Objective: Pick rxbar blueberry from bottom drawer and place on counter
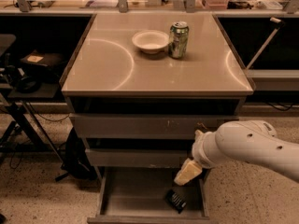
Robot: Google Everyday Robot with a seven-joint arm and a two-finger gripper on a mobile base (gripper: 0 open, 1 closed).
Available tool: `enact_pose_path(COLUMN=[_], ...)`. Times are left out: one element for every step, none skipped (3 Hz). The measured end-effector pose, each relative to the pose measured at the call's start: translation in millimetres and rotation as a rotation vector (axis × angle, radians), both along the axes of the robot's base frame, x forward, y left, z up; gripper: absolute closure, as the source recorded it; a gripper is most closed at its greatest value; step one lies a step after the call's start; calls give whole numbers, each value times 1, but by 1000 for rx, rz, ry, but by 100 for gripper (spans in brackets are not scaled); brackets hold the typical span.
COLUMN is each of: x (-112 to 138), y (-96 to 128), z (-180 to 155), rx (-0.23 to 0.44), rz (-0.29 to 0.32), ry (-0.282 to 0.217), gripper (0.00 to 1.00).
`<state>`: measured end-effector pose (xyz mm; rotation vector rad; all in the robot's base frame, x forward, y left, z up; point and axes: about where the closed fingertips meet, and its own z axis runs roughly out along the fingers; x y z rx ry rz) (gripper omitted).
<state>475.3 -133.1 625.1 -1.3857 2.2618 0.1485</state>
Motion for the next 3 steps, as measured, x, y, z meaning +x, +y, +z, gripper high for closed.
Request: enact_pose_path(x=[42, 42, 38], y=[-37, -37, -37], z=[-49, -49, -61], rx=[20, 21, 30], rz=[-111, -111, -112], ry=[-14, -14, -2], gripper=[0, 0, 0])
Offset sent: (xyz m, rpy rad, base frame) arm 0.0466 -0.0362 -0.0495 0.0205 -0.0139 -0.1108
